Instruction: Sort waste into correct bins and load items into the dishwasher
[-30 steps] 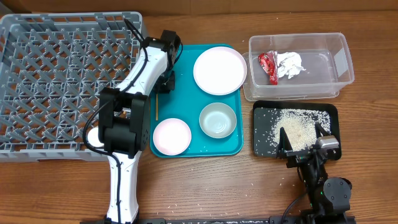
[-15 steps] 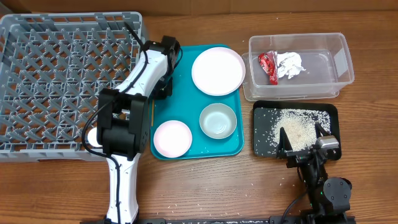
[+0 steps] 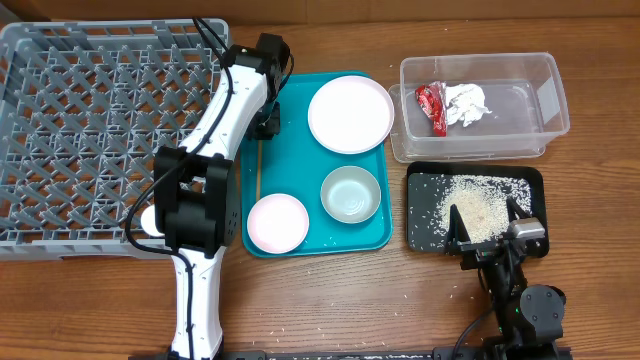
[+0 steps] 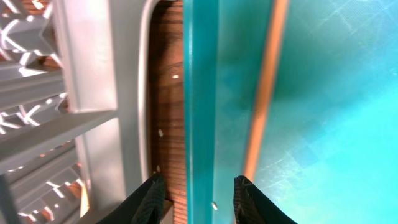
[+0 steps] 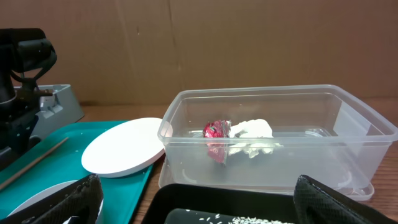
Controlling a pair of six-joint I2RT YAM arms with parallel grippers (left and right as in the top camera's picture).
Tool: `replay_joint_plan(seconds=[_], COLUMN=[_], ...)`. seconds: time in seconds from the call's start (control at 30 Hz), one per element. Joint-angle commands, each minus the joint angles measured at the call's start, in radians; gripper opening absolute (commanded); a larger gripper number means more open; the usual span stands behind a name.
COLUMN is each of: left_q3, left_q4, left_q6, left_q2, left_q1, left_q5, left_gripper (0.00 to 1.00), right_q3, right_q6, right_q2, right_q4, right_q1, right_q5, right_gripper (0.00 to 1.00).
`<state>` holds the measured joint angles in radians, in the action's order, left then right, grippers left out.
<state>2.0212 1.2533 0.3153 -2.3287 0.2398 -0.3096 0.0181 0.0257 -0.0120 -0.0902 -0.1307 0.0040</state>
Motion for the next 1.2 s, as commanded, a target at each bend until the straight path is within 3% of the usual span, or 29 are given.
replay_joint_plan(seconds=[0.0, 0.2, 0.4, 0.63, 0.87, 1.17], left_q3=[0.010, 0.000, -0.118, -0.221, -0.194, -0.126], left_q4=[-0.006, -0.047, -0.195, -0.251, -0.205, -0.193], left_q6=[-0.006, -0.076, -0.076, -0.072, -0.060, -0.076], left_q2=[-0.010, -0.020, -0.022, -0.022, -0.008, 0.076], left_q1=[-0.004, -0.004, -0.004, -0.004, -0.006, 0.047], left_q5=[0.035, 0.186, 0.403, 0.459, 0.467, 0.438], left_gripper=[0.39, 0.36, 0.40, 0.40, 0.24, 0.35], right_q3=[-0.010, -0.010, -0.010, -0.010, -0.010, -0.010], right_q6=[0.000, 0.000, 0.000, 0.000, 0.000, 0.000], right_q2=[0.009, 0.009, 0.009, 0.009, 0.009, 0.009], right_q4=[0.006, 0.006, 0.006, 0.006, 0.006, 0.006], right_q1=[0.004, 0.004, 0.004, 0.004, 0.004, 0.004], right_q5=[0.001, 0.001, 0.001, 0.001, 0.001, 0.001], right_gripper=[1.00, 1.00, 1.00, 1.00, 1.00, 1.00])
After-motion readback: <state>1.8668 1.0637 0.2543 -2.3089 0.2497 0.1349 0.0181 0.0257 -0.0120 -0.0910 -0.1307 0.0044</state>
